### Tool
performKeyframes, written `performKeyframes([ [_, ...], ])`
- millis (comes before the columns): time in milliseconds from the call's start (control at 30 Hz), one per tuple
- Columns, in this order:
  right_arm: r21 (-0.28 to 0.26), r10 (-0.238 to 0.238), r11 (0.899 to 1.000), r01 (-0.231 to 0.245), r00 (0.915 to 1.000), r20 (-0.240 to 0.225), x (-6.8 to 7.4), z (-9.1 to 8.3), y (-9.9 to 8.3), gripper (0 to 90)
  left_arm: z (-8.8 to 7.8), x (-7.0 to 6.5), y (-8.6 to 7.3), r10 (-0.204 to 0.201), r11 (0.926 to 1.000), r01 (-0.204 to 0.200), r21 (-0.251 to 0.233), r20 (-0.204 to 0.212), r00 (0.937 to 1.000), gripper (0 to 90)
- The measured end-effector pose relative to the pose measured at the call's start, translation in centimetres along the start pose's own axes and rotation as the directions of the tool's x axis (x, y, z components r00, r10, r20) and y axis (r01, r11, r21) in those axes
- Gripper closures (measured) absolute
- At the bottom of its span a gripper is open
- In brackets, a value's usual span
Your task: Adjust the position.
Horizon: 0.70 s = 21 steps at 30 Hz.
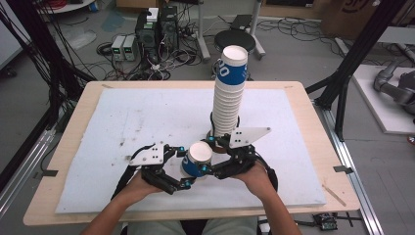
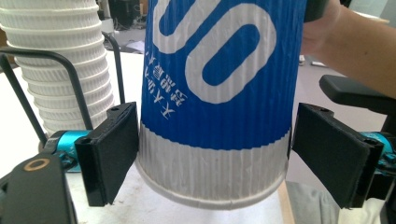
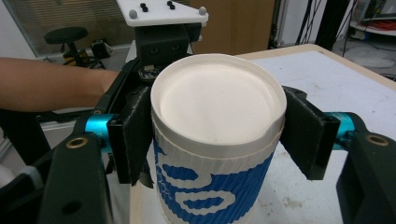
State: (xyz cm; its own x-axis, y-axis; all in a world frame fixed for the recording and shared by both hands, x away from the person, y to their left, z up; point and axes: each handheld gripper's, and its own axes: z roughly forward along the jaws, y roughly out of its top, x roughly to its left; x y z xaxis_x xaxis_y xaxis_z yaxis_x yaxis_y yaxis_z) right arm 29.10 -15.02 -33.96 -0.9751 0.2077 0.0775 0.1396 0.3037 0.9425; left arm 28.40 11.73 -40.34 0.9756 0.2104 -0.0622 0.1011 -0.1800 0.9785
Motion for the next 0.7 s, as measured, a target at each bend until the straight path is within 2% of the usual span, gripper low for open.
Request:
performKeyframes([
  [67, -0.006, 0.016, 1.0, -0.017, 0.9998, -0.007, -0.17, 0.04, -0.22, 31.7, 0.01, 0.09, -0.04, 0.005, 1.0, -0.005, 0.0, 0.004, 1.0, 16.8],
  [300, -0.005, 0.024, 1.0, -0.024, 0.9997, 0.0, -0.32, -0.01, -0.56, 32.5, -0.09, 0.27, -0.07, 0.041, 0.999, -0.041, 0.016, 0.001, 0.9992, 25.2],
  [633, -0.003, 0.032, 0.999, -0.032, 0.9995, 0.009, -0.29, 0.14, -0.67, 31.0, -0.31, 0.33, 0.2, 0.047, 0.9975, -0.047, 0.053, 0.003, 0.9989, 31.2],
  [667, -0.007, 0.042, 0.999, -0.042, 0.9991, 0.008, -0.31, 0.14, -0.67, 26.7, -0.32, 0.33, 0.25, 0.045, 0.9975, -0.045, 0.054, 0.003, 0.999, 31.5],
  [700, -0.014, 0.056, 0.998, -0.055, 0.9981, 0.025, -0.26, 0.2, -0.66, 18.4, -0.35, 0.37, 0.26, 0.041, 0.9977, -0.041, 0.054, 0.007, 0.9991, 31.7],
])
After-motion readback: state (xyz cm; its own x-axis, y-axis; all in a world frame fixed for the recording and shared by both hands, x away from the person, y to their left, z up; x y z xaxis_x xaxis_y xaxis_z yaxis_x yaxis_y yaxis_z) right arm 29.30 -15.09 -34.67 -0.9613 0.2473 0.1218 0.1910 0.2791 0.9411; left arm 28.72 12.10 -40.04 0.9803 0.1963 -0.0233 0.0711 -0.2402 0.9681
